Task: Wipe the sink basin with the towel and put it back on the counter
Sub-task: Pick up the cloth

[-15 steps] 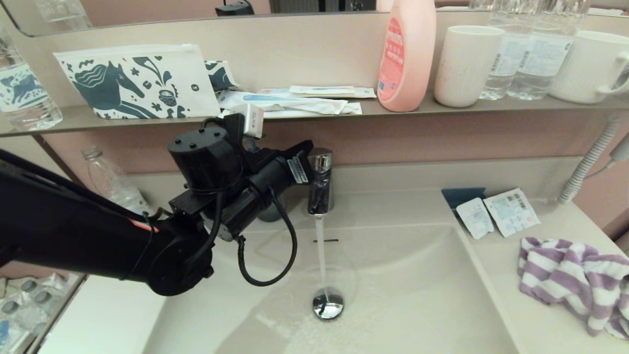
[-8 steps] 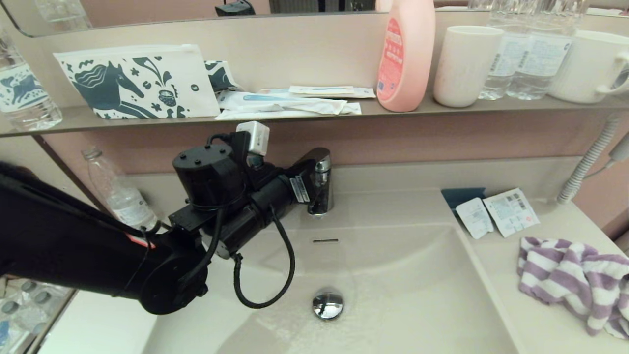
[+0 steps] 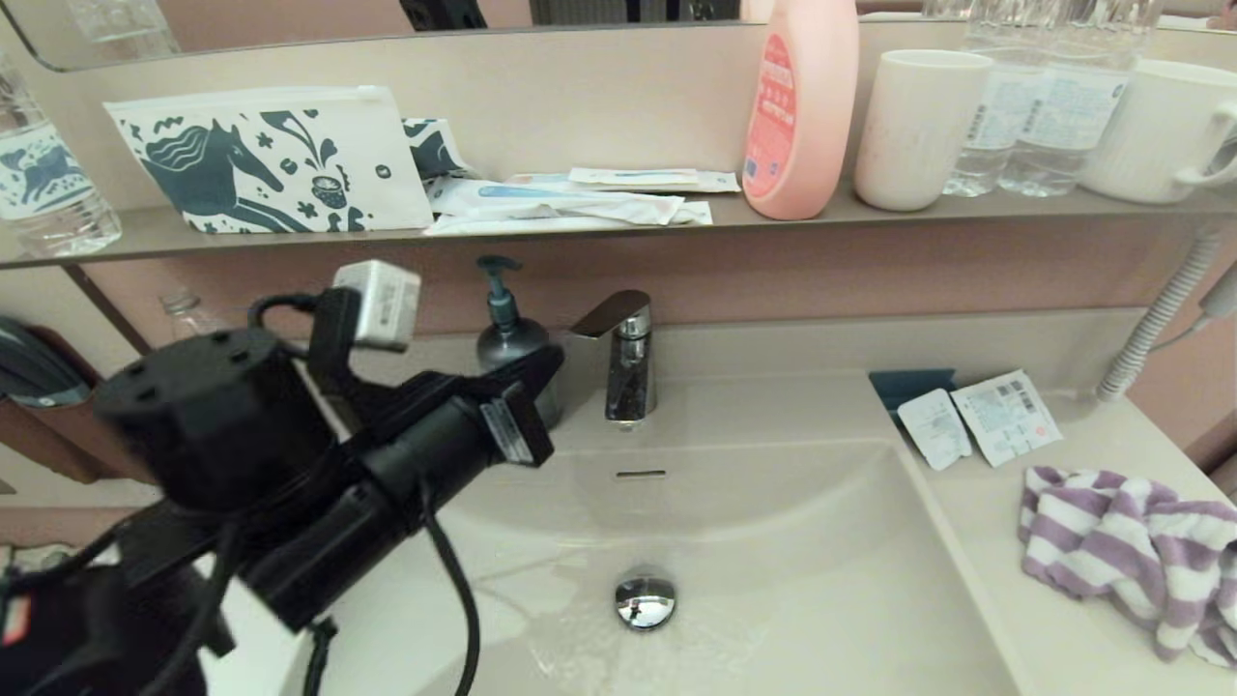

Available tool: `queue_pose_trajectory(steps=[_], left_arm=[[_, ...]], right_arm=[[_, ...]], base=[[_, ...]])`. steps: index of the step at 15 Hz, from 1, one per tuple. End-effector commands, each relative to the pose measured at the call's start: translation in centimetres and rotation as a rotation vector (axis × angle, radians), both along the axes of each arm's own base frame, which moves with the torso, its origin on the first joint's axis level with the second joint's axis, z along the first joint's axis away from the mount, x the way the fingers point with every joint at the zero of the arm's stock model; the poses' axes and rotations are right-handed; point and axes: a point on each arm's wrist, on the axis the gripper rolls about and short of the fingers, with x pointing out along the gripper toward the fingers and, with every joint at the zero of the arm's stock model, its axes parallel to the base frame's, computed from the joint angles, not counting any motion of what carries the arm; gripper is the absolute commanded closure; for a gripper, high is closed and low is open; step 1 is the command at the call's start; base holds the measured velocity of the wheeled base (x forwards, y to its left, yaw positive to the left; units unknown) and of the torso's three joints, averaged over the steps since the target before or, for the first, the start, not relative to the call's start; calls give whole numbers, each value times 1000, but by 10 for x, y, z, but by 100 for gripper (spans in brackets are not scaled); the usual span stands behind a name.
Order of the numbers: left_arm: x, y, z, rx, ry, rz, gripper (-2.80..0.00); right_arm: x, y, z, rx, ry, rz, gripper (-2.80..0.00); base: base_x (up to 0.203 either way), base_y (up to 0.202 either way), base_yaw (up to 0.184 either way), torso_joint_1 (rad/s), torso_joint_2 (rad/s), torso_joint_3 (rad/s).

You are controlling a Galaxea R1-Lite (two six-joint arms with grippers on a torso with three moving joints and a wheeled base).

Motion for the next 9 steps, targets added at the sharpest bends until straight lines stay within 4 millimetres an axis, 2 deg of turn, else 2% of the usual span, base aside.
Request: queue_pose_trajectory(steps=[1,5,7,9], left_arm=[[-39,22,6,-39,-37,-6,0],[-83,75,18,-87,-131,110,0],[-95,109,26,-30,-225,305,0],[-117,136,35,14,-339,489,0]], right_arm=[[0,0,0,0,1,1,0],[0,0,0,0,1,1,0],[0,0,0,0,1,1,0],[0,0,0,0,1,0,0]], base=[[0,0,0,0,0,0],[0,0,0,0,0,0],[0,0,0,0,0,0],[0,0,0,0,0,0]])
